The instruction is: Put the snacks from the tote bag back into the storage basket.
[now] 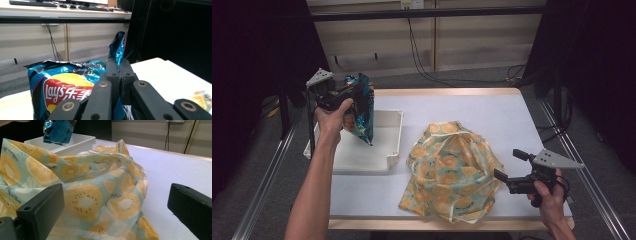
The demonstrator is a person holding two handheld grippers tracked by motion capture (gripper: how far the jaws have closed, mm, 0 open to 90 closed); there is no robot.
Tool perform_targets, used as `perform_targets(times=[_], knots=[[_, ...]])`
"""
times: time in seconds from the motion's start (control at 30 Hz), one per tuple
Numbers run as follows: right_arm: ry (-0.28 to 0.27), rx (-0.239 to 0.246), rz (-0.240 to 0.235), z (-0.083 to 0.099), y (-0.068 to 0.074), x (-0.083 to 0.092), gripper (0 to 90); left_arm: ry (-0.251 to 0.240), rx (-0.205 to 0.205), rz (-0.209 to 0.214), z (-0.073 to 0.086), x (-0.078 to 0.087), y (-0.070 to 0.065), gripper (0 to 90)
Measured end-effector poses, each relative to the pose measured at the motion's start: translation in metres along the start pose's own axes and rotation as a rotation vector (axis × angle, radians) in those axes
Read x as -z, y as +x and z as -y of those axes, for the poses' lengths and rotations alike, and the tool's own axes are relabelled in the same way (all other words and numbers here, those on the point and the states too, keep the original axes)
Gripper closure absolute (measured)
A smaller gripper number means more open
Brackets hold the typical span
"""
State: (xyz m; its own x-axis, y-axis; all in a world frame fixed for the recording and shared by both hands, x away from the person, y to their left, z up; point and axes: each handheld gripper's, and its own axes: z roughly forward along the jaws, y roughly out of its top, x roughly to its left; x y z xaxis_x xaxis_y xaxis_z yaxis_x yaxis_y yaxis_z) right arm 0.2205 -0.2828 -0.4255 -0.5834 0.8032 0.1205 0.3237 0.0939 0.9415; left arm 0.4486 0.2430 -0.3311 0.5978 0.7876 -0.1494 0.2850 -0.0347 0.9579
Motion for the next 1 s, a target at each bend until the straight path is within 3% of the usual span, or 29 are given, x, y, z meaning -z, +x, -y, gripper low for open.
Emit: perform_targets(times=[0.47, 0.6, 1.0], knots=[[0.001, -0.011, -0.001, 0.001, 0.000, 0.000, 0.5, 0.000, 0.012, 0.029, 0.010, -0.029, -0.001, 88.5], [0.004, -0.012, -0.003, 0.001, 0.000, 0.000, 0.4, 0.017, -0.014, 0.025, 0.010, -0.036, -0.003, 88.4], [-0.004, -0.008, -0.003, -0.001, -0.002, 0.003, 0.5, 0.034, -0.027, 0.062, 0.020, -0.059, -0.015, 85.5]])
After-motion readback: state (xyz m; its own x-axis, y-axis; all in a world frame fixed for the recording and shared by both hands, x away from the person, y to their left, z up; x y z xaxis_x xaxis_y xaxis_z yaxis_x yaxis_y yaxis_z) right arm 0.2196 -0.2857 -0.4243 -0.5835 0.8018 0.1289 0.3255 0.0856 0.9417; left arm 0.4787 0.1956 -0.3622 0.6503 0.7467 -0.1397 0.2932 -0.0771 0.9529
